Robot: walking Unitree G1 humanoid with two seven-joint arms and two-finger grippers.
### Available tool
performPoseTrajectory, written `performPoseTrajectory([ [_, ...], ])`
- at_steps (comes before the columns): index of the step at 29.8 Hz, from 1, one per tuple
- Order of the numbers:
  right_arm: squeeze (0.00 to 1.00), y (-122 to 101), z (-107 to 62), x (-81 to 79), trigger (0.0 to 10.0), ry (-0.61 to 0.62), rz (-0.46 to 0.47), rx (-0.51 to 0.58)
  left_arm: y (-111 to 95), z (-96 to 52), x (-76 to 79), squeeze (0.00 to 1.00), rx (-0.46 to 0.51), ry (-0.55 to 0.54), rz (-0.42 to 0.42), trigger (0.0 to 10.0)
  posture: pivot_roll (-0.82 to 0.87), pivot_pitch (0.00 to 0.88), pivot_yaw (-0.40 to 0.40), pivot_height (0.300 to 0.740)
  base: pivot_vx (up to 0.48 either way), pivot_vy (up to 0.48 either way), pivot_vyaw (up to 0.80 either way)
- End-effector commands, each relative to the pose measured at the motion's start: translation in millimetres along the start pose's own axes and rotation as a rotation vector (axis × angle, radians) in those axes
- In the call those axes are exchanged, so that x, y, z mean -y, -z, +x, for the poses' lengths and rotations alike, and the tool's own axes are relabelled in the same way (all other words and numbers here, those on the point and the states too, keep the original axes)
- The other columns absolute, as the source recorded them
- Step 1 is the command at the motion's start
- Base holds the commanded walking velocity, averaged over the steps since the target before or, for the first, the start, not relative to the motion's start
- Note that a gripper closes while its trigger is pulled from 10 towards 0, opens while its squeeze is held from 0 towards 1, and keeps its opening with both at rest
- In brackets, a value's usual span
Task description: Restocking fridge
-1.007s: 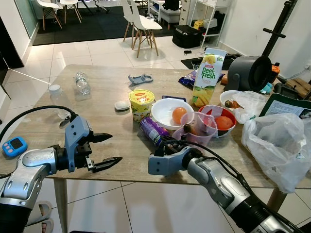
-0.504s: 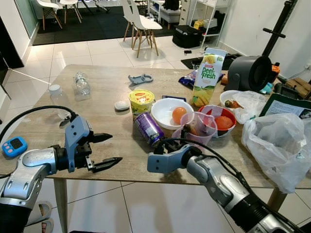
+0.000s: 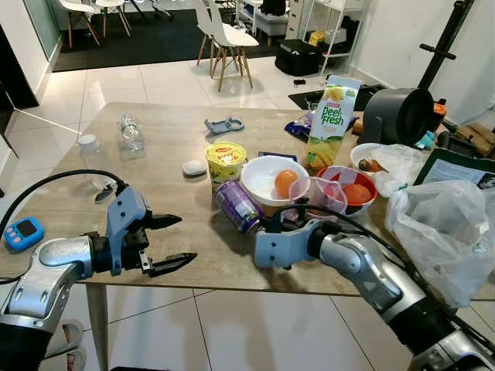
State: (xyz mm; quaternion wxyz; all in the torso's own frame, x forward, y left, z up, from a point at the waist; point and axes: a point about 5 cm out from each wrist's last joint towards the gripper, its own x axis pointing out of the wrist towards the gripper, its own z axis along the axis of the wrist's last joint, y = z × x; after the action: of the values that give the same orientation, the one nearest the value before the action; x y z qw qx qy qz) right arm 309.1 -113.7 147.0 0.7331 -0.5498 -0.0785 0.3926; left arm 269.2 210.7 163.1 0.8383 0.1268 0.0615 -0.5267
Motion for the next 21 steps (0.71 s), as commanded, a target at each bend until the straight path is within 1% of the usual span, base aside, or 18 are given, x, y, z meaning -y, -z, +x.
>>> performPoseTrajectory([
  [1, 0.0, 0, -4.5, 3.7, 10.0, -0.017, 0.042, 0.024, -3, 4.2, 2.0, 0.0, 0.007, 0.022, 0.007, 10.0, 0.07, 0.025, -0.017, 0.74, 0.0, 0.0, 0.0],
  [2, 0.0, 0, -4.5, 3.7, 10.0, -0.017, 0.042, 0.024, -3, 4.2, 2.0, 0.0, 0.007, 0.022, 0.007, 10.0, 0.07, 0.025, -0.017, 0.74, 0.0, 0.0, 0.0],
  [3, 0.0, -2, -6.9, 0.4, 10.0, -0.063, 0.098, 0.054, -3, 4.5, 2.2, 0.0, 0.008, 0.024, 0.007, 10.0, 0.07, 0.025, -0.017, 0.74, 0.0, 0.0, 0.0],
  [4, 0.0, -2, -6.9, 0.4, 10.0, -0.063, 0.098, 0.054, -3, 4.5, 2.2, 0.0, 0.008, 0.024, 0.007, 10.0, 0.07, 0.025, -0.017, 0.74, 0.0, 0.0, 0.0],
  [5, 0.0, -6, -12.4, -5.8, 10.0, -0.15, 0.192, 0.114, -3, 4.8, 2.4, 0.0, 0.008, 0.028, 0.008, 10.0, 0.07, 0.025, -0.017, 0.74, 0.0, 0.0, 0.0],
  [7, 0.0, -6, -12.4, -5.8, 10.0, -0.15, 0.192, 0.114, -3, 4.8, 2.4, 0.0, 0.008, 0.028, 0.008, 10.0, 0.07, 0.025, -0.017, 0.74, 0.0, 0.0, 0.0],
  [10, 0.0, -8, -21.4, -9.7, 10.0, -0.245, 0.288, 0.168, -4, 4.7, 2.3, 0.0, 0.006, 0.031, 0.013, 10.0, 0.07, 0.02, -0.016, 0.74, 0.0, 0.0, 0.0],
  [12, 0.0, -6, -27.2, -9.9, 10.0, -0.295, 0.33, 0.182, -5, 4.8, 1.9, 0.0, 0.006, 0.033, 0.018, 10.0, 0.07, 0.016, -0.015, 0.74, 0.0, 0.0, 0.0],
  [15, 0.0, -2, -32.0, -10.6, 10.0, -0.337, 0.343, 0.174, -7, 5.7, 2.4, 0.0, 0.003, 0.042, 0.03, 10.0, 0.07, 0.017, -0.013, 0.74, 0.0, 0.0, 0.0],
  [16, 0.0, 2, -35.1, -8.9, 10.0, -0.354, 0.35, 0.163, -10, 6.1, 2.8, 0.0, -0.001, 0.056, 0.045, 10.0, 0.07, 0.017, -0.013, 0.74, 0.0, 0.0, 0.0],
  [21, 0.0, 4, -36.3, -4.0, 10.0, -0.363, 0.355, 0.162, -15, 4.9, 2.3, 0.0, -0.026, 0.086, 0.083, 10.0, 0.07, 0.011, -0.016, 0.74, 0.0, 0.0, 0.0],
])
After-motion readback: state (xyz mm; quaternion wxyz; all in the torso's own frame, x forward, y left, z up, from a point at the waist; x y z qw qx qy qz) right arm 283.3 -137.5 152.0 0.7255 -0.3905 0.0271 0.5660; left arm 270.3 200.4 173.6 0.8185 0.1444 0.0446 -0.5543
